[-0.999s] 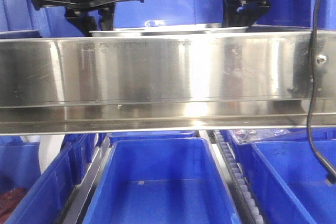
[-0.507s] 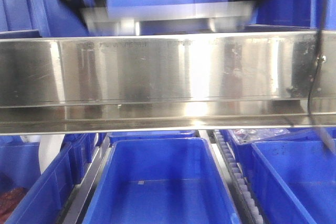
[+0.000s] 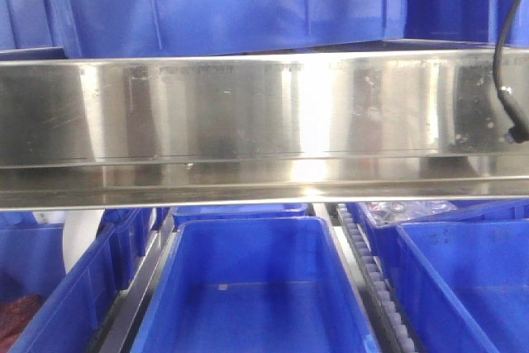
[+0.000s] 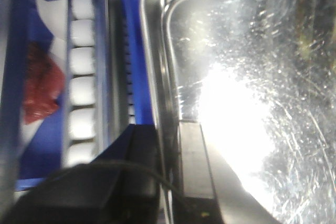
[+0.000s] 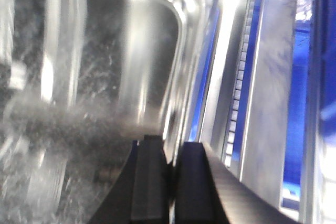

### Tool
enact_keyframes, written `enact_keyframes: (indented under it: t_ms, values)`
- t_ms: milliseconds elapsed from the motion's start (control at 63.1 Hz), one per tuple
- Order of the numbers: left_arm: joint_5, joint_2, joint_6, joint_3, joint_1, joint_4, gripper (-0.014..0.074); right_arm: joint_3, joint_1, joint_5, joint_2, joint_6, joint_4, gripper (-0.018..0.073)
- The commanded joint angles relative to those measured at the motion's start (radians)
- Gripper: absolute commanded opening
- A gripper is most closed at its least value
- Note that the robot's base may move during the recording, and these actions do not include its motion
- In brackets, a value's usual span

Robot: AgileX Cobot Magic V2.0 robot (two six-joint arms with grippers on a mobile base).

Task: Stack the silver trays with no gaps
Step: 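Lift the silver tray out of the blue bin with both grippers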

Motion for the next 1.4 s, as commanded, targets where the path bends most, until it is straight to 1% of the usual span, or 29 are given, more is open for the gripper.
enact_keyframes:
  t_ms: [0, 159, 381, 444, 571, 729, 872, 1379]
  values:
    - [0.027, -0.062, 0.044, -0.029, -0.027, 0.056, -0.0041, -0.031, 0.029, -0.045, -0.063, -0.007, -0.046, 0.0061]
    - [0.058, -0.108, 0.044, -0.029, -0.047, 0.053, -0.0042, -0.030, 0.070, -0.012, -0.083, 0.001, -0.047, 0.0061]
    - [0.089, -0.172, 0.044, -0.022, -0.048, 0.046, -0.0042, -0.029, 0.119, 0.011, -0.112, 0.035, -0.069, 0.0061]
    - [0.089, -0.187, 0.044, -0.007, -0.048, 0.041, -0.0042, -0.023, 0.134, 0.013, -0.119, 0.037, -0.079, 0.0061]
    - [0.089, -0.208, 0.044, 0.050, -0.048, 0.039, -0.0042, 0.012, 0.157, 0.002, -0.129, 0.076, -0.105, 0.0061]
    - [0.073, -0.219, 0.044, 0.106, -0.048, 0.029, -0.0042, 0.058, 0.164, -0.039, -0.139, 0.086, -0.107, 0.0061]
    - [0.049, -0.219, 0.044, 0.106, -0.048, 0.025, -0.0042, 0.062, 0.164, -0.046, -0.140, 0.088, -0.114, 0.0061]
    - [0.060, -0.219, 0.044, 0.106, -0.048, 0.023, -0.0043, 0.062, 0.164, -0.039, -0.140, 0.087, -0.122, 0.0061]
